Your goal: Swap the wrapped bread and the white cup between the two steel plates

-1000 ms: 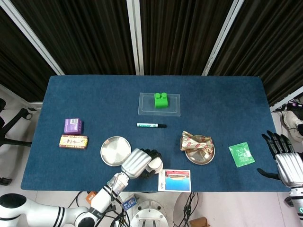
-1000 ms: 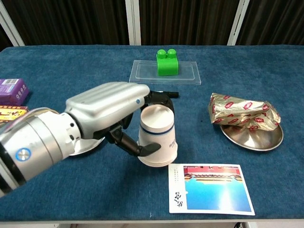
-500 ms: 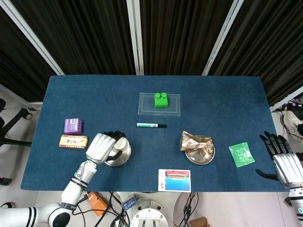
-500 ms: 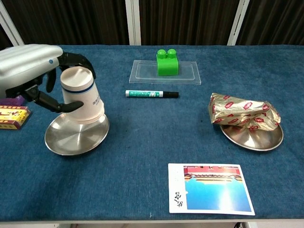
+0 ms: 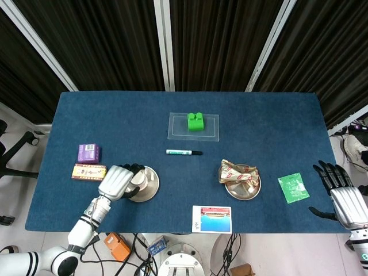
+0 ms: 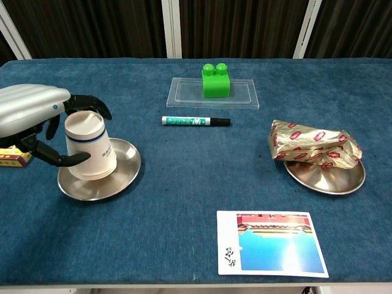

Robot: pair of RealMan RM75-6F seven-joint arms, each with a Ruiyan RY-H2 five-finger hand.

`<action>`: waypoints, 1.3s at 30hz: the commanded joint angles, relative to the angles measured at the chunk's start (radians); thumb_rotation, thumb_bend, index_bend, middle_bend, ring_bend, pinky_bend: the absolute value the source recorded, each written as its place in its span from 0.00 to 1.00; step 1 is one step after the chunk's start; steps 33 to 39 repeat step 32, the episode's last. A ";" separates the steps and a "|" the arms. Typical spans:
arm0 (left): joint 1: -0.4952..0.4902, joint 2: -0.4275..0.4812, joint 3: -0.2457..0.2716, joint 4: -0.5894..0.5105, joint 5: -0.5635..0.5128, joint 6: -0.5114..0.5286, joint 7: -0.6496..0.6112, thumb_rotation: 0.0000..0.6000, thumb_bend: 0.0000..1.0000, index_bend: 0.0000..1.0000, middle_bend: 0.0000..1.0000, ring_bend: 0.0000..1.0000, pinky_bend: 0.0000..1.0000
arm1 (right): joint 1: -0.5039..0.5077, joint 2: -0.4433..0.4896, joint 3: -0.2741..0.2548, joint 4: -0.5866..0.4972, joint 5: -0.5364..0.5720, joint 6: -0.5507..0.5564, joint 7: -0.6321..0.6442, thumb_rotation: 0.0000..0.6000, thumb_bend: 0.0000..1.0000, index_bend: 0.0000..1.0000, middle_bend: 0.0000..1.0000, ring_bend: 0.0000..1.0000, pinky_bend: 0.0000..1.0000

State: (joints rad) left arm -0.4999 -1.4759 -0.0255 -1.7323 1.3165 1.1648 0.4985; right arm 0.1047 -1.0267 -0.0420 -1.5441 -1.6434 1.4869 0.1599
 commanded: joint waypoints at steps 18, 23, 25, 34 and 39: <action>0.259 0.278 0.194 -0.041 0.317 0.372 -0.180 1.00 0.06 0.00 0.00 0.00 0.10 | -0.090 -0.020 -0.022 -0.020 -0.013 0.094 -0.134 1.00 0.16 0.00 0.00 0.00 0.00; 0.380 0.233 0.211 0.149 0.327 0.511 -0.337 1.00 0.08 0.00 0.00 0.00 0.09 | -0.133 -0.040 -0.021 -0.016 0.017 0.127 -0.186 1.00 0.16 0.00 0.00 0.00 0.00; 0.412 0.219 0.209 0.185 0.298 0.517 -0.375 1.00 0.08 0.00 0.00 0.00 0.09 | -0.141 -0.048 -0.017 -0.017 0.015 0.140 -0.199 1.00 0.16 0.00 0.00 0.00 0.00; 0.427 0.246 0.206 0.191 0.354 0.527 -0.413 1.00 0.08 0.00 0.00 0.00 0.09 | -0.142 -0.052 -0.022 -0.013 -0.008 0.131 -0.208 1.00 0.16 0.00 0.00 0.00 0.00; 0.427 0.246 0.206 0.191 0.354 0.527 -0.413 1.00 0.08 0.00 0.00 0.00 0.09 | -0.142 -0.052 -0.022 -0.013 -0.008 0.131 -0.208 1.00 0.16 0.00 0.00 0.00 0.00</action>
